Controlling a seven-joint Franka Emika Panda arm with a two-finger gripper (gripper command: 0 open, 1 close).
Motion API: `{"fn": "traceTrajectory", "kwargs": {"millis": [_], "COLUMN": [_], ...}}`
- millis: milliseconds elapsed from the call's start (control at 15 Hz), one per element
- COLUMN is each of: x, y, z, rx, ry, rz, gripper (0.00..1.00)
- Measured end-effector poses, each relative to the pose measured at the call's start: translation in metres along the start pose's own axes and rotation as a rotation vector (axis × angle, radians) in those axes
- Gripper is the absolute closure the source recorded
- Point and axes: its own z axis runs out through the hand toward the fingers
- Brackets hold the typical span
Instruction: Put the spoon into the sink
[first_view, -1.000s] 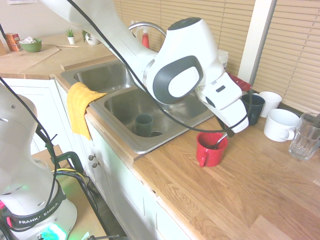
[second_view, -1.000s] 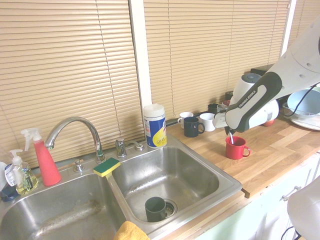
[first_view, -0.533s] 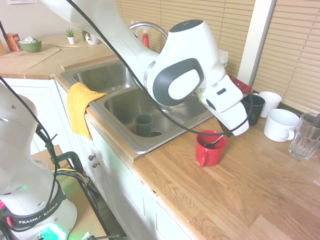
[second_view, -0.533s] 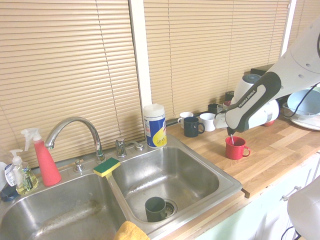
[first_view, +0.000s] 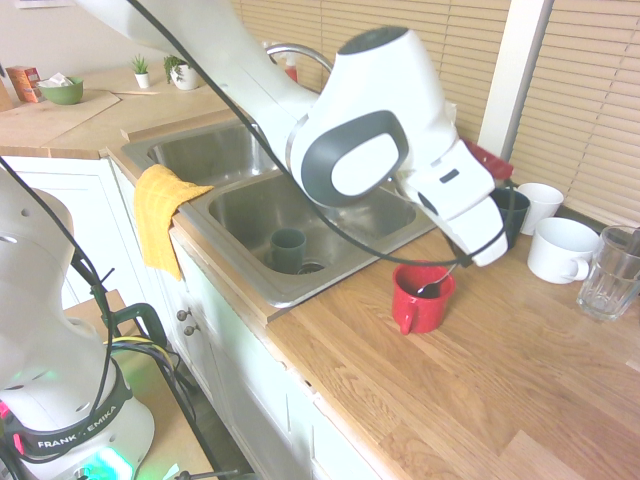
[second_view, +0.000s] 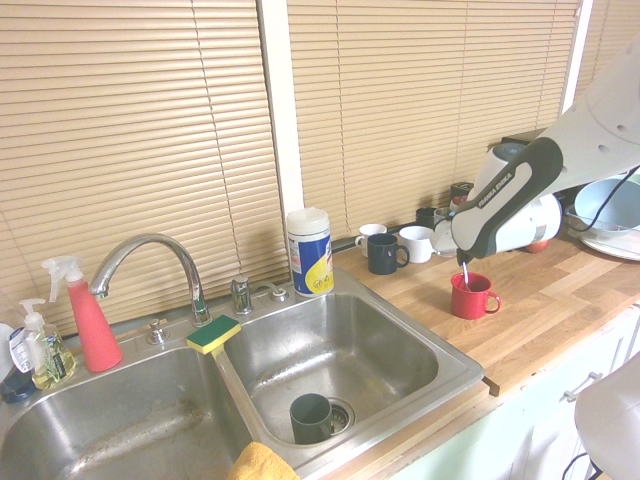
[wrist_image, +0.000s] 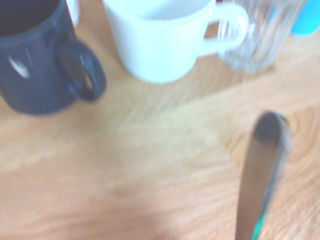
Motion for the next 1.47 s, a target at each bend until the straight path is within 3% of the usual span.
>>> {"fn": "traceTrajectory", "kwargs": {"millis": [400, 733, 1067, 1467], "x": [-0.008, -0.100, -0.248, -0.307], "y": [-0.037, -0.112, -0.162, -0.159], "z": [-0.082, -0.124, -0.088, 0.017], "rx": [0.070, 0.065, -0.044, -0.223], "ry": [0.054, 0.096, 0.143, 0.129], "rz": [-0.062, -0.227, -0.452, -0.581], "gripper": [1.00, 1.00, 1.00, 1.00]}}
